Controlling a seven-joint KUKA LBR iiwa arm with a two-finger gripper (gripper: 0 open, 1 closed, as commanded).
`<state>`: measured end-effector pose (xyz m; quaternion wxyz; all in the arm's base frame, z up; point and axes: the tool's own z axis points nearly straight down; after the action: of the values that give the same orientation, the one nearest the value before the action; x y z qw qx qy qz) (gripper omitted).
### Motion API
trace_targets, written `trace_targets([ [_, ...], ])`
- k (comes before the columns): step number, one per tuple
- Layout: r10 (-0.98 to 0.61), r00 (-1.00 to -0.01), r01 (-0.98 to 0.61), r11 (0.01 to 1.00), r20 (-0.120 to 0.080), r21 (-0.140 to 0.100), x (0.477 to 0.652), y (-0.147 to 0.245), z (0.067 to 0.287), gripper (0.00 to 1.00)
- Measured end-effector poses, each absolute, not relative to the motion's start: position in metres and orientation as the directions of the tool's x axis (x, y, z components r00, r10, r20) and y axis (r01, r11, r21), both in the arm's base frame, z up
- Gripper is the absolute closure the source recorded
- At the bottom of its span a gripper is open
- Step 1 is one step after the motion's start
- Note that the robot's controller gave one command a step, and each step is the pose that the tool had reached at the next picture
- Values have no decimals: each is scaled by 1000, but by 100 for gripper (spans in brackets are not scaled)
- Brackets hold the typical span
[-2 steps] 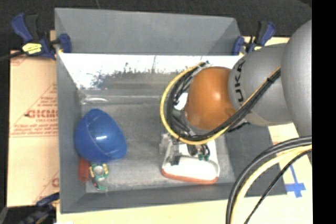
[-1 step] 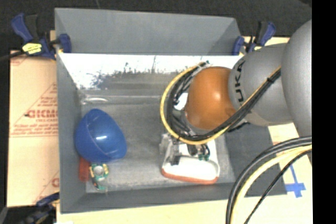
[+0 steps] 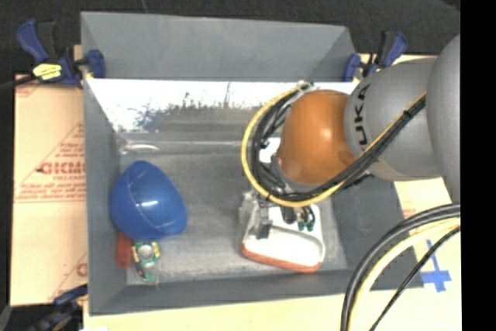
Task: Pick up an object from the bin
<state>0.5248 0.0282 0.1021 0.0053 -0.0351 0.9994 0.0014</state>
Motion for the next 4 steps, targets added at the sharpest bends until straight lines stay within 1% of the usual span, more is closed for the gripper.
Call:
trace_targets([
  [1, -92, -996, -92, 996, -5, 2, 526, 28, 128, 100],
  [2, -20, -1000, -20, 1000, -10, 5, 527, 99, 121, 100],
  [3, -72, -997, -71, 997, -21, -2, 511, -5, 150, 100],
  [4, -71, -997, -71, 998, -21, -2, 511, -4, 150, 100],
])
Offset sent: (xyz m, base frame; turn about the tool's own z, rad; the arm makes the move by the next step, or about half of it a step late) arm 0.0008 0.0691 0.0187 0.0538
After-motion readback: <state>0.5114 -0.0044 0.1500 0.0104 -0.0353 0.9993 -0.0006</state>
